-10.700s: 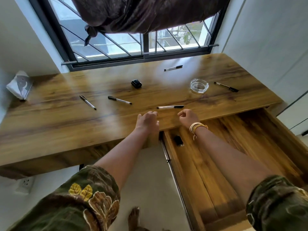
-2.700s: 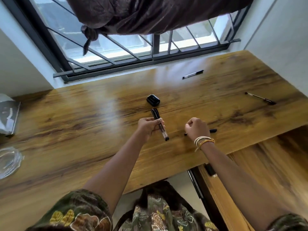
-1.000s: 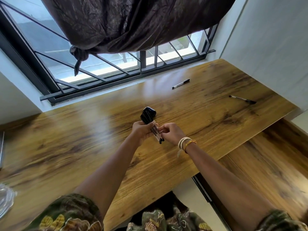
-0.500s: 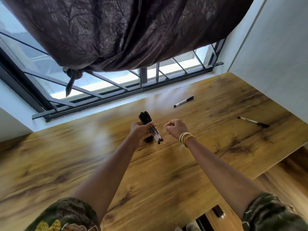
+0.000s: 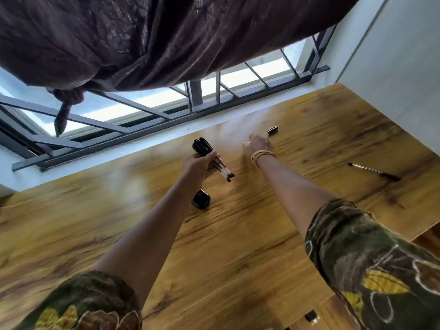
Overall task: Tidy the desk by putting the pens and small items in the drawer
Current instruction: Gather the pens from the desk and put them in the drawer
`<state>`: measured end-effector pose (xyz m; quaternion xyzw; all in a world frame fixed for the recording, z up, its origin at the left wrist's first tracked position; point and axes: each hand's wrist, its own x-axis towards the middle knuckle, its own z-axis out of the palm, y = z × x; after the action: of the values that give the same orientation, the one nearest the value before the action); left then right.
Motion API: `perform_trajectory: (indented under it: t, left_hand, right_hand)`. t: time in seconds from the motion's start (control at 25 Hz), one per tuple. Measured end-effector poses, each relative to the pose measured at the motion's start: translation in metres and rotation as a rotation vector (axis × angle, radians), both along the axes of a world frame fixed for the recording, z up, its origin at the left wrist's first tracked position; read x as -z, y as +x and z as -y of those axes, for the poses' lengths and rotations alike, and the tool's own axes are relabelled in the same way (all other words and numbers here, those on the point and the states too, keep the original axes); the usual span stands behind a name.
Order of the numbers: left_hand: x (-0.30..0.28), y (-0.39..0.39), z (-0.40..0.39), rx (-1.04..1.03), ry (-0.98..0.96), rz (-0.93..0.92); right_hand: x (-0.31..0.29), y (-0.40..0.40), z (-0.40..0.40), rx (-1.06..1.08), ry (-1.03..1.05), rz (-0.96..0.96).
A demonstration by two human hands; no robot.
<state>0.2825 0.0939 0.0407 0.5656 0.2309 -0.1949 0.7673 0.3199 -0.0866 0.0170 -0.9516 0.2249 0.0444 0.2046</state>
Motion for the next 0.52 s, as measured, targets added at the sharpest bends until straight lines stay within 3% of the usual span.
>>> perform_trajectory:
  t: [0.2, 0.28, 0.44, 0.52]
  left_hand:
    - [0.004, -0.007, 0.009, 0.027, -0.054, 0.006]
    - [0.006, -0.012, 0.008, 0.029, -0.068, 0.013]
    - [0.001, -0.024, 0.004, 0.01, -0.063, 0.009]
    - [-0.003, -0.031, 0.001, 0.005, -0.046, 0.003]
  right_hand:
    - [0.007, -0.012, -0.003, 0.08, -0.121, 0.171]
    - [0.008, -0.022, -0.002, 0.153, -0.074, 0.164]
    - [0.008, -0.038, 0.001, 0.299, 0.204, 0.064]
    - [0.0, -0.048, -0.005, 0.332, 0.52, 0.055]
